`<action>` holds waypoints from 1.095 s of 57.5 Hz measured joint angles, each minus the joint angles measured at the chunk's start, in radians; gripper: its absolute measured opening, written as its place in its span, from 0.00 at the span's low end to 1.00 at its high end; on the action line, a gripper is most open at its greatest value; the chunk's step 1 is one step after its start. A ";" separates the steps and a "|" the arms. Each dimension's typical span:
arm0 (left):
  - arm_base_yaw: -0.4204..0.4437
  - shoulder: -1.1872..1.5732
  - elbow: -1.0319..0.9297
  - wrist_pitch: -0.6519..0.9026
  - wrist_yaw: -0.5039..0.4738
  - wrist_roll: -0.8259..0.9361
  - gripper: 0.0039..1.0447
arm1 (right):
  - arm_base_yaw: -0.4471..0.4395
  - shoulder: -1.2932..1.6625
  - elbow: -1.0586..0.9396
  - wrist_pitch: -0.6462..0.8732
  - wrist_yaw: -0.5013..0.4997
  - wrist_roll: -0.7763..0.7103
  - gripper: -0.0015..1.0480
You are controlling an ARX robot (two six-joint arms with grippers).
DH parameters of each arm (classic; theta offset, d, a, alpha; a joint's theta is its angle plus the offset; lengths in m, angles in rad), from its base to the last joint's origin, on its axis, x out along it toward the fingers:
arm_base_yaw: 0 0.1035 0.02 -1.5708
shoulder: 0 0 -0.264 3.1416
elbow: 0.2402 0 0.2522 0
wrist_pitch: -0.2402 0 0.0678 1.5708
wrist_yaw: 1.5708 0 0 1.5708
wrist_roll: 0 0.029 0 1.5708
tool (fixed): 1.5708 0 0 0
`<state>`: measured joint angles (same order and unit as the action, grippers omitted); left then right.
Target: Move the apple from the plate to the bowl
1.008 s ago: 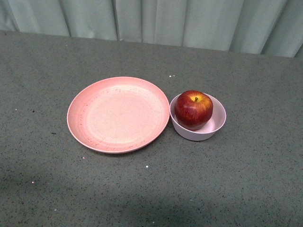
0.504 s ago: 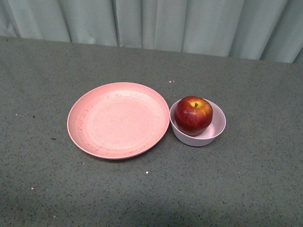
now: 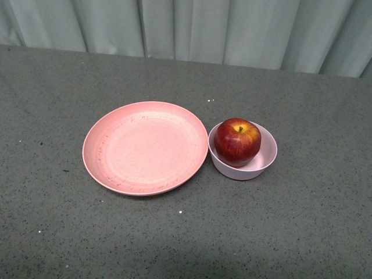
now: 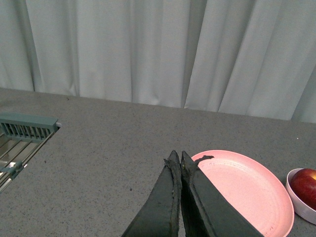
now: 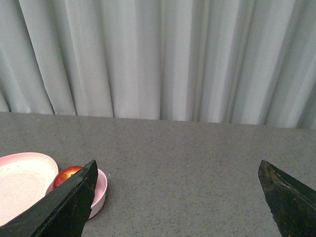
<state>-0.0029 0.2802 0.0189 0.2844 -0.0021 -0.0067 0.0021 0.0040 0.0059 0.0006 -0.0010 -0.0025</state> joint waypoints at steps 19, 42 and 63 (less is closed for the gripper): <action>0.000 -0.100 0.000 -0.100 0.000 0.000 0.03 | 0.000 0.000 0.000 0.000 0.000 0.000 0.91; 0.000 -0.275 0.000 -0.282 0.002 0.002 0.07 | 0.000 0.000 0.000 0.000 0.000 0.000 0.91; 0.000 -0.275 0.000 -0.282 0.002 0.002 0.75 | 0.000 0.000 0.000 0.000 0.000 0.000 0.91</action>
<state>-0.0025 0.0048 0.0193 0.0021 -0.0002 -0.0048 0.0021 0.0040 0.0059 0.0006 -0.0010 -0.0029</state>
